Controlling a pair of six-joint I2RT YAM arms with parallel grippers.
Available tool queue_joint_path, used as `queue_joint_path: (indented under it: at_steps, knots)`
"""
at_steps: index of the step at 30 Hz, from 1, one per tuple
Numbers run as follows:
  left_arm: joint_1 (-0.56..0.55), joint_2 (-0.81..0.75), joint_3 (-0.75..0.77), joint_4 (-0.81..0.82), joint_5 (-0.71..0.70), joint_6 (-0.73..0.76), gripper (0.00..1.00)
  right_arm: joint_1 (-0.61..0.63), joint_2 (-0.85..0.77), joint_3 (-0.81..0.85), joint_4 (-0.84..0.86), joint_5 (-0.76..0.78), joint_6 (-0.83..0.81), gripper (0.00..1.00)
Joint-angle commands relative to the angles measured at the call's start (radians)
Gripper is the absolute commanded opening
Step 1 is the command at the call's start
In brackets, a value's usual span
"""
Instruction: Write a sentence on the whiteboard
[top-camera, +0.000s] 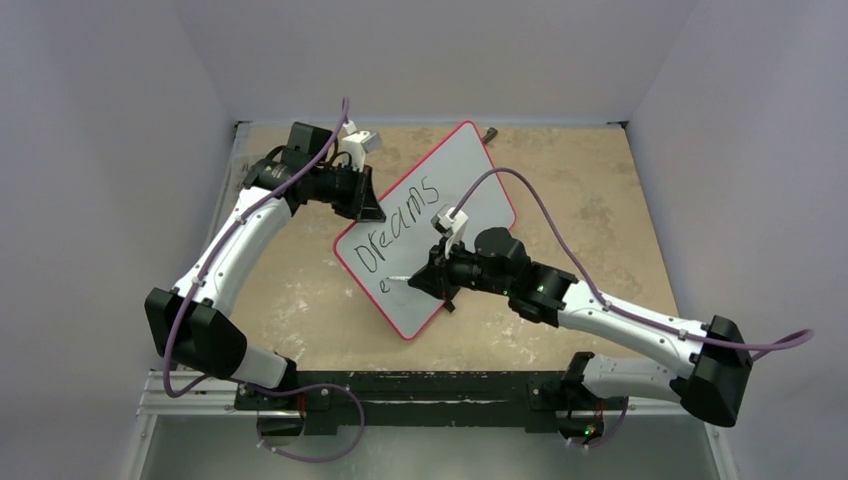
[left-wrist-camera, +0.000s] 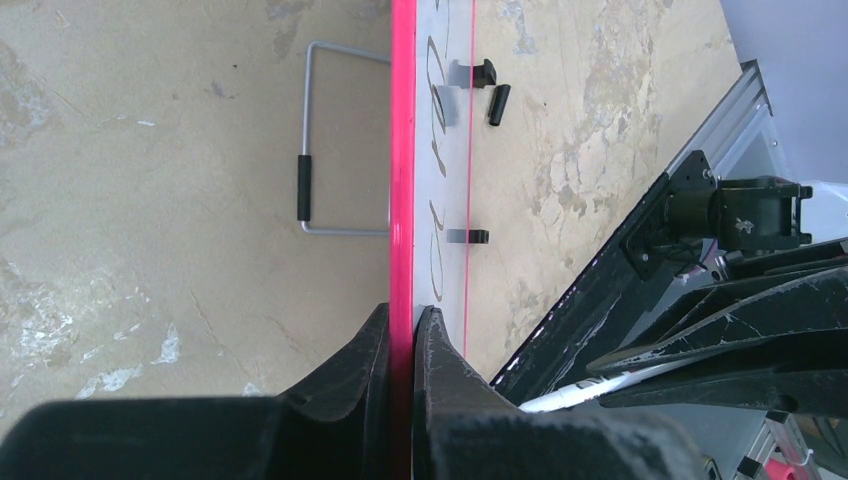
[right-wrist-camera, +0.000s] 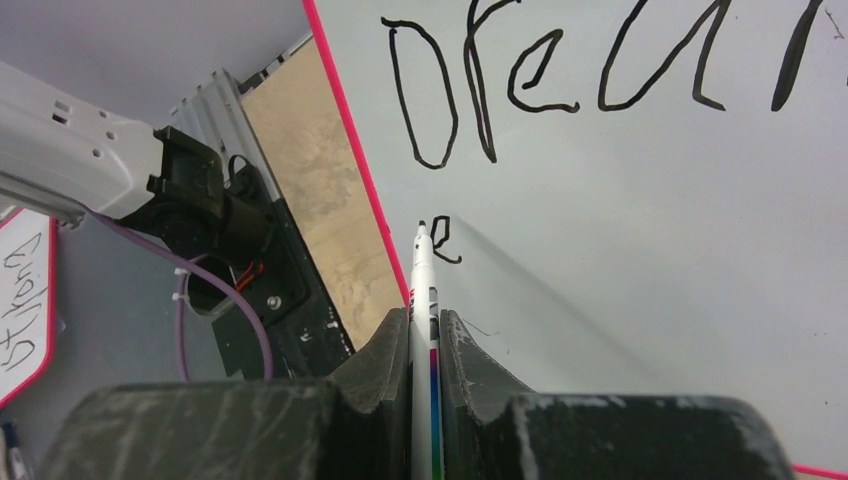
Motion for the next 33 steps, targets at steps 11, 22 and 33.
queue_joint_path:
  at_steps: [11, 22, 33]
  knots:
    - [-0.007, 0.013, -0.020, -0.005, -0.189, 0.090, 0.00, -0.017, 0.041, 0.033, 0.030, 0.057, -0.003, 0.00]
    - [-0.007, 0.011, -0.021, -0.004, -0.182, 0.090, 0.00, -0.029, 0.059, 0.033, 0.034, 0.068, 0.002, 0.00]
    - [-0.007, 0.014, -0.021, -0.005, -0.184, 0.090, 0.00, -0.029, 0.097, 0.055, 0.046, 0.028, -0.004, 0.00]
